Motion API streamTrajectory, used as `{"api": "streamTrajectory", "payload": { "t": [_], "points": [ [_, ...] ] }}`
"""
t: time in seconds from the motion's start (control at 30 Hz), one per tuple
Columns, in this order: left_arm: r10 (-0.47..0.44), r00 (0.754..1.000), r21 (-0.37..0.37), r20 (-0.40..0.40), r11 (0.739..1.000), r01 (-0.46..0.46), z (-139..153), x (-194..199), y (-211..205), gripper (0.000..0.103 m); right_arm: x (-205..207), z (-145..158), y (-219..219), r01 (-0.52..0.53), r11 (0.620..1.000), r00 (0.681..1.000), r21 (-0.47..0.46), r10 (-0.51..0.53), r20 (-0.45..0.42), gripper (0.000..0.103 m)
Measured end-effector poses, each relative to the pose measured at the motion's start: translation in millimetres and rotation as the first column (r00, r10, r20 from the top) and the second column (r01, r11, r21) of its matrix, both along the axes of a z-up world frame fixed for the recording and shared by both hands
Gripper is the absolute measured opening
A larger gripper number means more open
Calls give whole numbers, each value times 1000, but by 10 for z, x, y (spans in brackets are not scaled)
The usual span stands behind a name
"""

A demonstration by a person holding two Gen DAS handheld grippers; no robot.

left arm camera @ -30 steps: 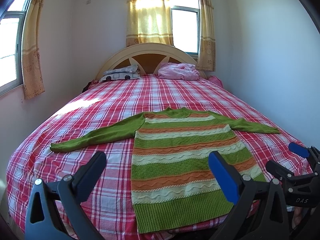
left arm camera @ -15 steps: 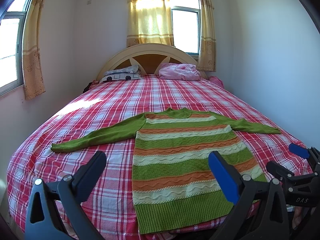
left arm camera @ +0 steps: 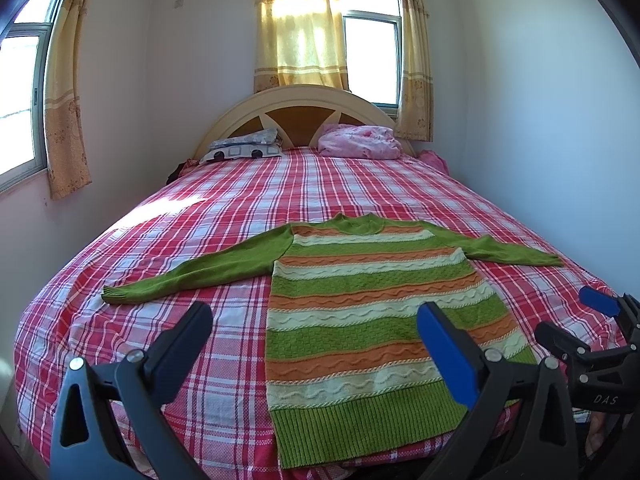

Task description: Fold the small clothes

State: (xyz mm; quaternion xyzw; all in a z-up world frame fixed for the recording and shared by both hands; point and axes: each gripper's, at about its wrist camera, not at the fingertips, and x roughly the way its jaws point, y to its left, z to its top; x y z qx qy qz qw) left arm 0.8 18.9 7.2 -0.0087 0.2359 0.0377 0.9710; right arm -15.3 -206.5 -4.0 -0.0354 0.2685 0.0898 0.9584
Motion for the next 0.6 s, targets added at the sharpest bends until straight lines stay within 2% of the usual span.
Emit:
{"api": "streamTrajectory", "payload": {
  "t": [0.6],
  "points": [
    [-4,998,2,-64,1000,4,-193,135,-46,103,158,-120,-69,8,1000,999,16,-7,-52,102]
  ]
}}
